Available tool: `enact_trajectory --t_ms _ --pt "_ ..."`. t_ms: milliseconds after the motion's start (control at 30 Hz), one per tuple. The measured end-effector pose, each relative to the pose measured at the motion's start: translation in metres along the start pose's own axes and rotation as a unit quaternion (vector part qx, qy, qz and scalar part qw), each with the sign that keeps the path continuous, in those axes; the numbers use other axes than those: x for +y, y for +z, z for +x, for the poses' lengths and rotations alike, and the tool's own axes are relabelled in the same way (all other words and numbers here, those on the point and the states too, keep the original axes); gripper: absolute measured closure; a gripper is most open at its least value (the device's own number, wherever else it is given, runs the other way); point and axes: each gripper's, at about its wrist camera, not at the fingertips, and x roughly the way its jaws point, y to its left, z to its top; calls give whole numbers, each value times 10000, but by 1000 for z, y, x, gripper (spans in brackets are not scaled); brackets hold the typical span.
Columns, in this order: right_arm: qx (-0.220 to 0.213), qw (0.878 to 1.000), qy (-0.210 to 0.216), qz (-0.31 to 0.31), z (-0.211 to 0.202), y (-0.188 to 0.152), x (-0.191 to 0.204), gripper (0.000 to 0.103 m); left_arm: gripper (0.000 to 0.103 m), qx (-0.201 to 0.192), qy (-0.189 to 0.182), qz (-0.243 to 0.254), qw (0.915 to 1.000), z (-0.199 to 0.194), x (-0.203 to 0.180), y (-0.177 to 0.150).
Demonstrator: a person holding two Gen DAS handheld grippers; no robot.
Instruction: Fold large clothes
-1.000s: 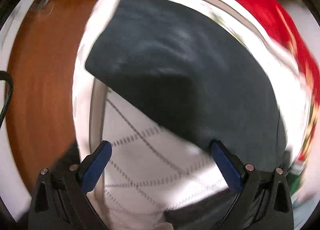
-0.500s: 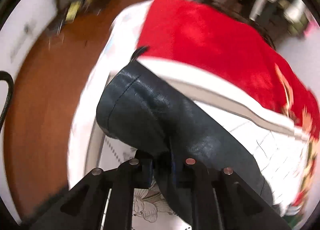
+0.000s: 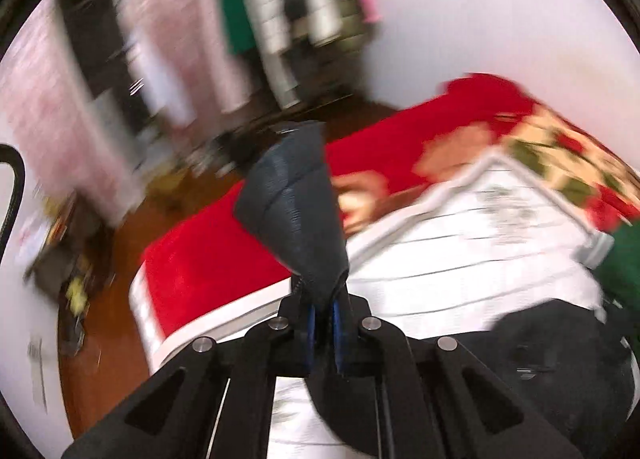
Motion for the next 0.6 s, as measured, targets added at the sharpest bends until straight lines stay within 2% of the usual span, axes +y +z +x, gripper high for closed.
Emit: enact_trajectory --t_ms 100,167,233,333,367,467,533,600 --pt "-35 9995 85 318 -4 -7 -26 3 100 -199 -619 611 9960 -24 -69 6" --pt "-35 9984 111 554 -5 -8 -44 3 100 -212 -1115 1003 9885 -40 -113 0" --pt "-13 9959 140 893 -13 -10 -85 3 100 -210 -1566 1432 9770 -58 -159 -12" --pt "55 9878 147 1549 -19 -15 -151 3 100 -95 -2254 2095 9514 -91 -234 -45" --pt "81 9856 129 1685 -23 -2 -177 3 100 -45 -2419 2250 9438 -102 -259 -52" --pt "156 9741 14 2257 -30 -19 -254 3 100 217 -2835 2756 9183 -121 -315 -87" --pt "238 9689 -61 2462 -49 -24 -302 3 99 405 -2968 3019 9051 -127 -349 -107" --pt "314 9635 -120 2657 -45 -36 -325 3 99 711 -2979 3326 8919 -128 -376 -132"
